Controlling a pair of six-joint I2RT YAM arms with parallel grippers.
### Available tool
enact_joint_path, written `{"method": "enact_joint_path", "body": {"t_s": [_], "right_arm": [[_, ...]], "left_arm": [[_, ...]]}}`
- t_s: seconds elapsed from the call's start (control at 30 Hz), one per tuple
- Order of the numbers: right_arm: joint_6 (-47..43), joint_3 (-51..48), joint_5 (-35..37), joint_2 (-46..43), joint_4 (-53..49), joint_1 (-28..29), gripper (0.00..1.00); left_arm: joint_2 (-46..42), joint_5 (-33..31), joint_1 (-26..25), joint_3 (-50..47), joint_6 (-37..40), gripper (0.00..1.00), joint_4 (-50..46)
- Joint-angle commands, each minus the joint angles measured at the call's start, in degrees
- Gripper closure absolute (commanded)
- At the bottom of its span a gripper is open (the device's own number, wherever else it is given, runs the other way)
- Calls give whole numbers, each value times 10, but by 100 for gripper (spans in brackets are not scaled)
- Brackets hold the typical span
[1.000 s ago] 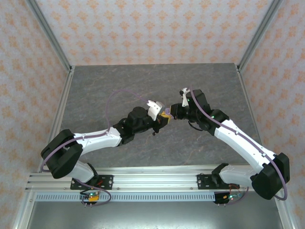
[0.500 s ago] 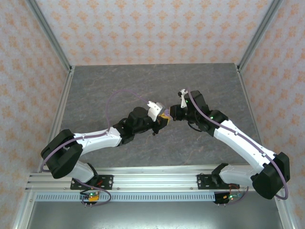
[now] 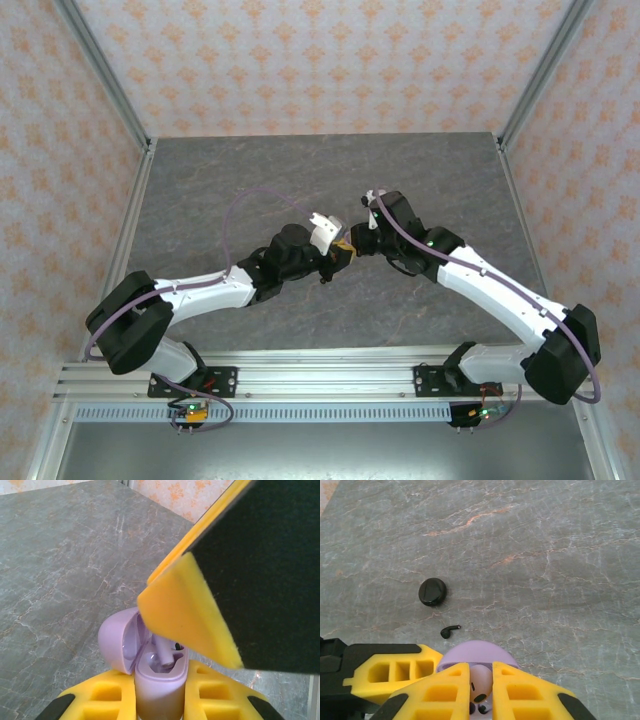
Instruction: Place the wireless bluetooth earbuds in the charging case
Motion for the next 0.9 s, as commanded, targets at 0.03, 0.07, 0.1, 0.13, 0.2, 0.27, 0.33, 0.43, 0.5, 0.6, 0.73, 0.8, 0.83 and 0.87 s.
{"method": "enact_joint_path", "body": {"t_s": [0.03,0.07,0.1,0.13,0.2,0.27,0.33,0.43,0.5,0.6,0.73,0.8,0.83,0.87], "right_arm": [[-10,18,36,-5,-22,4,86],[-10,18,38,-6,-22,4,86],[-9,18,39,-9,-20,4,86],[-10,17,38,-11,-20,4,86],[-11,17,33,-11,-20,4,86],[-12,18,30,-9,-21,4,86],[-12,17,26,-7,-20,4,86],[-14,17,16,-3,-20,4,86],[-15,18,8,0,-20,4,86],[-15,17,-10,2,-17,4,86],[-17,16,-29,0,-15,4,85],[-19,15,-37,0,-17,4,85],[-20,14,-43,-1,-17,4,84],[-19,14,-49,0,-17,4,84]], "left_arm": [[-17,-25,-4,20,7,94,-3],[-16,-24,-4,20,8,94,-5],[-16,-25,-4,20,8,94,-6],[-16,-27,-5,21,8,94,-8],[-14,-27,-4,21,8,94,-9],[-15,-27,-5,22,8,94,-8],[-15,-26,-4,22,8,94,-9],[-15,-24,-5,26,8,94,-9],[-14,-24,-5,26,7,94,-9],[-12,-24,-5,27,5,94,-9],[-10,-34,-5,30,4,95,-13],[-8,-39,-5,32,3,95,-16],[-8,-39,-5,34,2,95,-17],[-6,-37,-4,35,2,95,-16]]}}
